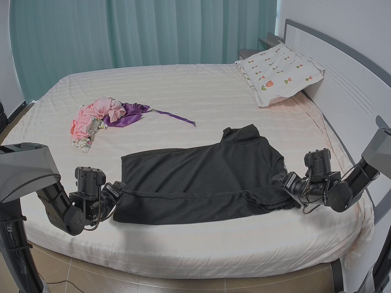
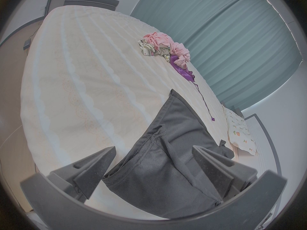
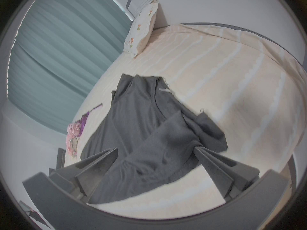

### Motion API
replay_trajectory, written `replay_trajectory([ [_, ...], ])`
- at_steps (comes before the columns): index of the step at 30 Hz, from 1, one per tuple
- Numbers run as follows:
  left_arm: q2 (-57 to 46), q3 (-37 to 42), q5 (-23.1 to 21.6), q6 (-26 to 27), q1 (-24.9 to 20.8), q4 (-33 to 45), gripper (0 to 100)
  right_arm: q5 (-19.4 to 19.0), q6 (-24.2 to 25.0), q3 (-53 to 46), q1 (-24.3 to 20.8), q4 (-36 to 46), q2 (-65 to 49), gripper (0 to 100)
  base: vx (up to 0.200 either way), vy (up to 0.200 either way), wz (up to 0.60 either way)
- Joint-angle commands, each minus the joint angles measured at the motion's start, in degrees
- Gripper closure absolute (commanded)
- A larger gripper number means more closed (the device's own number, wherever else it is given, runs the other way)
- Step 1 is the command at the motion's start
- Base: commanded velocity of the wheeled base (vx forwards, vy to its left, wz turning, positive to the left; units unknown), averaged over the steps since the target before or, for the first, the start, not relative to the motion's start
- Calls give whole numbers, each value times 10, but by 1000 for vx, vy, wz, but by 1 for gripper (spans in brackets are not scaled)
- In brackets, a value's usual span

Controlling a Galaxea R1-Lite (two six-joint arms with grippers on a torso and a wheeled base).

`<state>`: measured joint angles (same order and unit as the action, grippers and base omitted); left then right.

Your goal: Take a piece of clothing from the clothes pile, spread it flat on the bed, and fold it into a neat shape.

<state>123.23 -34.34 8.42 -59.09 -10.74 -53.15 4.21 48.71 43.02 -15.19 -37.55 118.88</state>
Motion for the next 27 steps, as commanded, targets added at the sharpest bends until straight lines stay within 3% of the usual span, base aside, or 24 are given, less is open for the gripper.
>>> replay_trajectory([
  [1,3,0,0,0,-2,0,0,-1,9,20,18,-26,30,0,0,0,0],
  [19,9,-1,0,1,-2,0,0,-1,15,17,10,-50,0,0,0,0,0],
  [24,10,0,1,2,-3,0,0,-7,60,30,-5,-66,53,0,0,0,0],
  [27,10,0,1,2,-3,0,0,-37,75,40,1,-77,87,0,0,0,0],
])
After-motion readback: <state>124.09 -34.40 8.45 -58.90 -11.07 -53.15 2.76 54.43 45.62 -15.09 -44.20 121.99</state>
